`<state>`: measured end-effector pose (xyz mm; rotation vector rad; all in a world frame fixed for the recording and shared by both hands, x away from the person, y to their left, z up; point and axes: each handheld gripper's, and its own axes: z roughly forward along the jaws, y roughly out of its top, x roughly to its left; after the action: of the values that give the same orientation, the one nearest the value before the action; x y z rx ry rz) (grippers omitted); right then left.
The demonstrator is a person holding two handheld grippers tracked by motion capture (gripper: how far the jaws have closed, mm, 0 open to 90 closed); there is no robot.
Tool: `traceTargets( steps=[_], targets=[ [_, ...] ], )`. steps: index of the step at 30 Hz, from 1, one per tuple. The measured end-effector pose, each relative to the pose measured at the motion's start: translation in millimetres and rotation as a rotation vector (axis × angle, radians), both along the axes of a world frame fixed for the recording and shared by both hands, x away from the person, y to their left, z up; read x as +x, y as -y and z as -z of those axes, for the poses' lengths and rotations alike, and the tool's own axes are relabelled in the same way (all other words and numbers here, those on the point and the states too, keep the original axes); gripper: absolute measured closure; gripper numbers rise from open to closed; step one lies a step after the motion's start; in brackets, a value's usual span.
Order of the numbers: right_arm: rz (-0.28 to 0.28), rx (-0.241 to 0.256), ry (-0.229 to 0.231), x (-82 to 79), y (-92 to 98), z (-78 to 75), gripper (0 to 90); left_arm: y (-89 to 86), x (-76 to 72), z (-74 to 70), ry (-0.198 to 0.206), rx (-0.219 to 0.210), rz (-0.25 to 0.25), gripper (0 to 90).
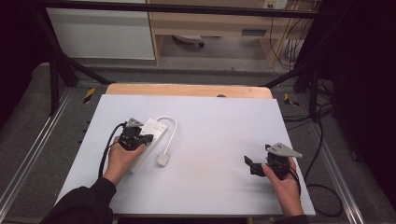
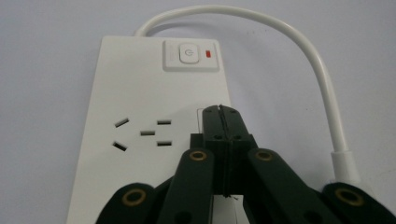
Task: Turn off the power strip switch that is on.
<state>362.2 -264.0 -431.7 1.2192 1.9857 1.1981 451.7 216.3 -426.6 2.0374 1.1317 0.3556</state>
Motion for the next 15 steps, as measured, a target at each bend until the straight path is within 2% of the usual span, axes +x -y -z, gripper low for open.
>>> traceTargets(
  steps=[11, 15],
  targets=[
    [0.001, 0.0, -0.001, 0.1, 0.1, 0.1, 2.9, 0.3, -0.6, 1.1, -0.005, 0.007, -0.004, 90.0],
    [-0.001, -0.002, 0.001, 0.1, -0.2, 0.1, 2.9, -1.6, -1.4, 2.2, 0.004, 0.002, -0.014, 90.0]
  ],
)
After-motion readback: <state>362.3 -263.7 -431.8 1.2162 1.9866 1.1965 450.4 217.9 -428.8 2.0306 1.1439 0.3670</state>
